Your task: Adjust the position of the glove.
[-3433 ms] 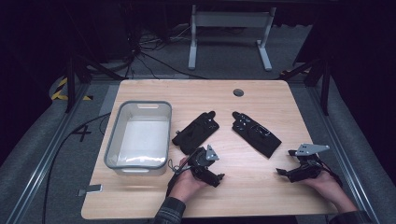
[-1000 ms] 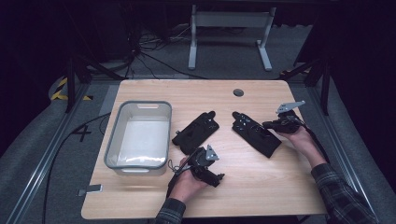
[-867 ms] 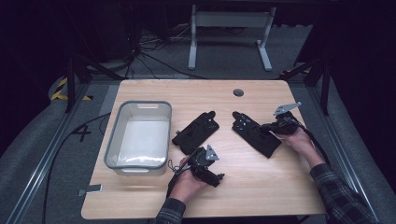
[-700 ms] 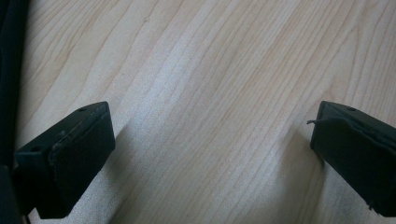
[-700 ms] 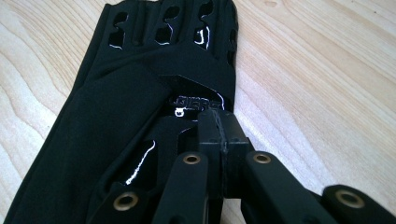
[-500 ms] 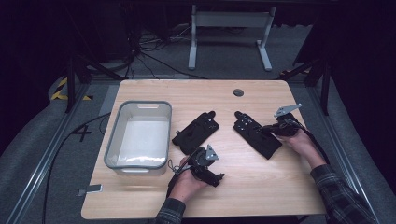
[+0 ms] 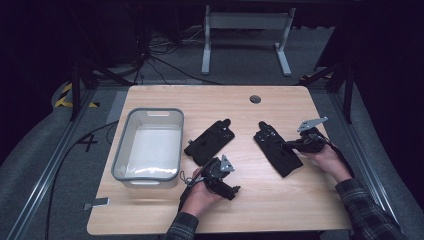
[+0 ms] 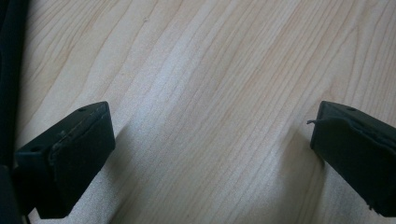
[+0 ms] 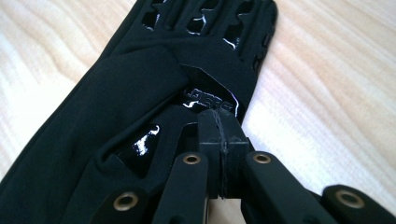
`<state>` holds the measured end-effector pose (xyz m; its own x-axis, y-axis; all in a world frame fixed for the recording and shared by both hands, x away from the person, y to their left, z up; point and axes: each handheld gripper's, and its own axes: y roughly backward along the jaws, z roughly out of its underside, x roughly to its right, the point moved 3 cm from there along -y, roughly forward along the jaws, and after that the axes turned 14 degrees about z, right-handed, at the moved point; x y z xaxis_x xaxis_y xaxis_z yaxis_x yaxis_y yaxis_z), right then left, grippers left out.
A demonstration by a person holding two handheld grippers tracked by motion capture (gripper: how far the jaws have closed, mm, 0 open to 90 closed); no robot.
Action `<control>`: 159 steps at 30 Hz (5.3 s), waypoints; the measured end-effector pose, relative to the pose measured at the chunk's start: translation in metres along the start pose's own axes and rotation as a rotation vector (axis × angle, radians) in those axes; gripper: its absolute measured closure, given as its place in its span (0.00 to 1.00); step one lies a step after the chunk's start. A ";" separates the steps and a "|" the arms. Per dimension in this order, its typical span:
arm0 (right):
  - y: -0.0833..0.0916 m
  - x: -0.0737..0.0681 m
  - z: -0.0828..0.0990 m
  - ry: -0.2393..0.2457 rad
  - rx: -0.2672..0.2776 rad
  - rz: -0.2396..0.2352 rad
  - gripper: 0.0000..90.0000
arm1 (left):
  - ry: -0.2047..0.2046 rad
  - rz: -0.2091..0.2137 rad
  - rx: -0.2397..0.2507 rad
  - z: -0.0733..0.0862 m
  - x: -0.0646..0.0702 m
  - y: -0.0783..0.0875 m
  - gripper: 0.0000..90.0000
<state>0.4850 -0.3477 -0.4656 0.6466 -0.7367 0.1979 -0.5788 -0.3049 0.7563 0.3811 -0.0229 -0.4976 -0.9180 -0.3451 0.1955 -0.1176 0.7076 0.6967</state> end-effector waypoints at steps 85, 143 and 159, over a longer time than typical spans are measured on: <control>0.071 -0.037 0.110 -0.184 0.096 0.161 0.12 | 0.171 -0.034 -0.005 -0.032 -0.022 0.032 1.00; 0.069 -0.035 0.108 -0.175 0.095 0.154 0.10 | 0.352 -0.252 -0.040 -0.060 -0.108 0.008 1.00; 0.069 -0.035 0.108 -0.175 0.095 0.154 0.10 | 0.298 -0.169 -0.003 -0.084 -0.081 -0.025 1.00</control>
<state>0.3685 -0.4079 -0.4876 0.4565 -0.8694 0.1891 -0.7129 -0.2303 0.6624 0.4904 -0.0643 -0.4733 -0.7348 -0.6225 0.2696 -0.2573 0.6235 0.7383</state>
